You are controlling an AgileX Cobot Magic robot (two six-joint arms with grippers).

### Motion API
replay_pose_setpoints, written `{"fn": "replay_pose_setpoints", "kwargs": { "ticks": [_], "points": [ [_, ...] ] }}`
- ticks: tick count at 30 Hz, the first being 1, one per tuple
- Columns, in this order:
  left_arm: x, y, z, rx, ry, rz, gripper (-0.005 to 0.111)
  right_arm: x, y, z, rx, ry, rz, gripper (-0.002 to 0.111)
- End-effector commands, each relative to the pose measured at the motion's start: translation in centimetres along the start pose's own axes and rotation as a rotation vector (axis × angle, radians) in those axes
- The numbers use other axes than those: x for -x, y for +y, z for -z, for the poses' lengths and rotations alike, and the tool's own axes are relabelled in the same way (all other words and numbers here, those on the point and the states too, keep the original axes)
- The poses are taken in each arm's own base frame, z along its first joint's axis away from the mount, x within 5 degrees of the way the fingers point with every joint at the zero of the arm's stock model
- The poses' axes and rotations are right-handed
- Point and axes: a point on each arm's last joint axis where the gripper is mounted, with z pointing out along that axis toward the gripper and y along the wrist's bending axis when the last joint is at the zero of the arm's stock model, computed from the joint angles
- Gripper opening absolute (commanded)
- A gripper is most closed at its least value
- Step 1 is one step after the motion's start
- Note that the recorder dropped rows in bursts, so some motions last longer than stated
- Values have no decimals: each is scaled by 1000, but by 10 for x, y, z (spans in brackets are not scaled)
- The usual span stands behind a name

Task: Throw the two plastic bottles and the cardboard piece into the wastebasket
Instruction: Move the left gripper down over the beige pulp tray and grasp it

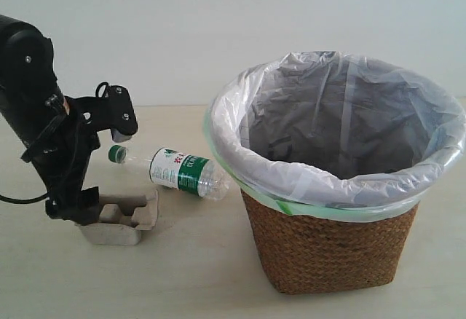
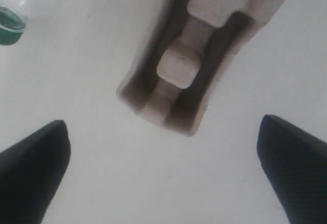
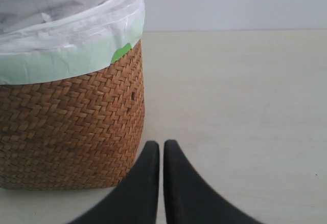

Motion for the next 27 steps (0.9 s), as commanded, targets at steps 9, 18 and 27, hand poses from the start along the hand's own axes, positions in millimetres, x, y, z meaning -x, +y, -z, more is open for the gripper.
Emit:
{"fn": "replay_pose_setpoints", "kwargs": {
  "ticks": [9,18,27],
  "points": [
    [6,-4,-42,-75,24,-191,91,1,0,0,-7,-11,8,0],
    [9,0,-48,-28,0,-274,91,1,0,0,-7,-11,8,0],
    [13,4,-49,24,-32,-282,91,1,0,0,-7,-11,8,0]
  ]
}}
